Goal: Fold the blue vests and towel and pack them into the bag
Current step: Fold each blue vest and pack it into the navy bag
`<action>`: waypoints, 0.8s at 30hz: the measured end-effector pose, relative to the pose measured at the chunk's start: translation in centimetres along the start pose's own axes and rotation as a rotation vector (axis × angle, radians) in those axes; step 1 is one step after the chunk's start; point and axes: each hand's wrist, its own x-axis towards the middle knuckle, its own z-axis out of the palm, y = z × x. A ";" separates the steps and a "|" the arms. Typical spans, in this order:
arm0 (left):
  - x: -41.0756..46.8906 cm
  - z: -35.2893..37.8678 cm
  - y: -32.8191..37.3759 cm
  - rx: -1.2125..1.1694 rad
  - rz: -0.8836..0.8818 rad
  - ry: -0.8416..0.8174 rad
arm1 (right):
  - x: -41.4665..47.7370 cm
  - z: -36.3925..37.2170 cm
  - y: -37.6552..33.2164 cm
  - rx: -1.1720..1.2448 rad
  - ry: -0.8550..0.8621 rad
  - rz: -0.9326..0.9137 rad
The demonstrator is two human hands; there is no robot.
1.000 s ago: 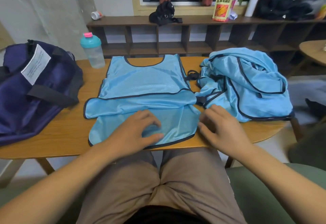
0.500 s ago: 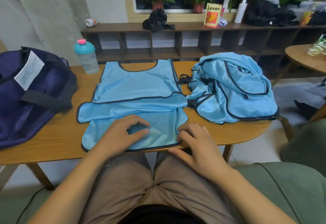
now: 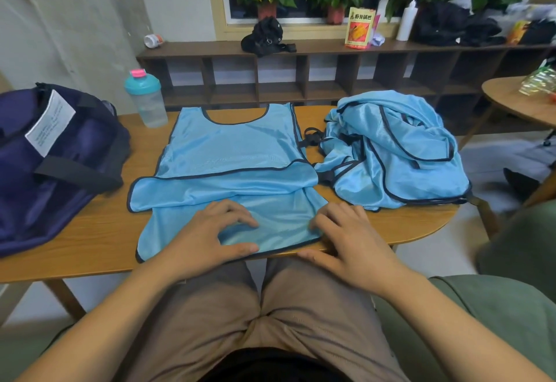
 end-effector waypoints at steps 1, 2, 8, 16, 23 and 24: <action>-0.1 -0.1 0.0 -0.008 -0.007 0.000 | -0.1 -0.2 0.3 -0.011 -0.007 -0.001; -0.1 -0.2 -0.1 -0.020 -0.011 0.000 | -0.2 -0.4 0.6 -0.020 -0.009 0.002; 0.6 -0.6 0.3 -0.065 -0.022 0.001 | -0.8 -0.8 0.1 0.021 0.018 -0.033; 7.1 1.7 0.9 0.260 0.149 0.032 | 0.5 0.5 1.7 0.059 0.006 0.071; 7.9 3.5 -0.3 0.304 0.097 0.004 | -0.2 -0.6 3.3 -0.053 -0.048 0.084; 7.8 3.5 -0.4 0.303 0.095 0.003 | -0.5 -0.8 3.6 -0.073 -0.047 0.083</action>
